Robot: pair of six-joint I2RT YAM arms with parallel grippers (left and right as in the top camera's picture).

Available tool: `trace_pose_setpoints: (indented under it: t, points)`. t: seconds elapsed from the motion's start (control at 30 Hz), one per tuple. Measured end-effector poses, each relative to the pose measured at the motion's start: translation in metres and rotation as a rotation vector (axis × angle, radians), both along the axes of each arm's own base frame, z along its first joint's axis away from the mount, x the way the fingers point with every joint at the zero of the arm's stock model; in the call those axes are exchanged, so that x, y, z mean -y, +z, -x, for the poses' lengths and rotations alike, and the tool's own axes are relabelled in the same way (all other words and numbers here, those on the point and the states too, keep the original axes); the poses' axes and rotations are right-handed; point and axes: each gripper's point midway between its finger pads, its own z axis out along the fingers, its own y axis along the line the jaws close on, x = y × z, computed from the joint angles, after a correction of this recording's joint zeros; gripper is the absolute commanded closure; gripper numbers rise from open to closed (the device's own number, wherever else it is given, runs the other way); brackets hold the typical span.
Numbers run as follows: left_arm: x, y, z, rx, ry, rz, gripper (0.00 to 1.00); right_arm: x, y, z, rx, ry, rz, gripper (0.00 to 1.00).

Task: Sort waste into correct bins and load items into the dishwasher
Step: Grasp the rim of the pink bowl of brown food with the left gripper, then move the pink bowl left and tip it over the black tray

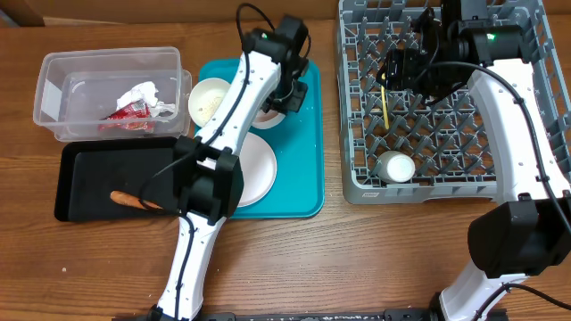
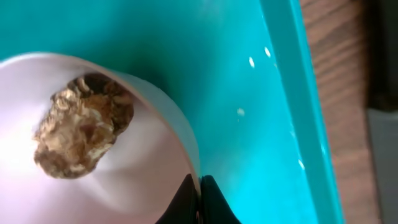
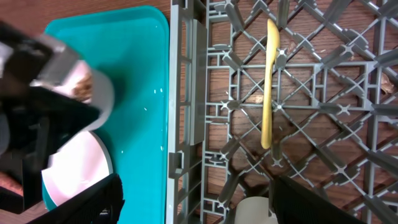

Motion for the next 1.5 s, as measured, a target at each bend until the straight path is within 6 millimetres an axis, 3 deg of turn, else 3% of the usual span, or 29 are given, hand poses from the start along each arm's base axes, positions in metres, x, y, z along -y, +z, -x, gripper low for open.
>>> trace_pose_setpoints:
  t: [0.13,0.5,0.63,0.77,0.9,0.97,1.07,1.3,1.5]
  points:
    - [-0.002,0.046,0.003,0.035,0.042,0.022,0.96,0.0,0.0,0.0,0.0,0.0,0.0,0.21]
    - [-0.019,0.172,0.036,0.181,0.157,0.154,0.96,0.0,-0.002,0.006,-0.025,0.0,0.002,0.21]
    - [-0.044,0.22,0.053,0.26,0.226,0.202,0.96,0.0,-0.003,0.008,-0.035,0.0,0.002,0.21]
    - [-0.087,0.254,0.088,0.297,0.319,0.213,0.96,0.0,-0.003,0.008,-0.038,0.0,0.002,0.21]
    - [-0.138,0.248,0.126,0.239,0.445,0.186,0.96,0.001,-0.004,0.008,-0.039,0.0,0.002,0.21]
    - [-0.164,0.23,0.142,0.173,0.521,0.159,0.96,0.001,-0.003,0.009,-0.039,0.001,0.003,0.21]
    - [-0.192,0.195,0.146,0.086,0.593,0.18,0.96,0.001,-0.003,0.009,-0.039,0.0,0.002,0.21]
    - [-0.213,0.127,0.145,-0.045,0.573,0.494,0.96,0.001,-0.003,0.009,-0.039,0.0,0.003,0.2]
    - [-0.23,0.102,0.16,-0.027,0.576,0.857,0.96,0.001,-0.004,0.011,-0.049,0.0,0.003,0.2]
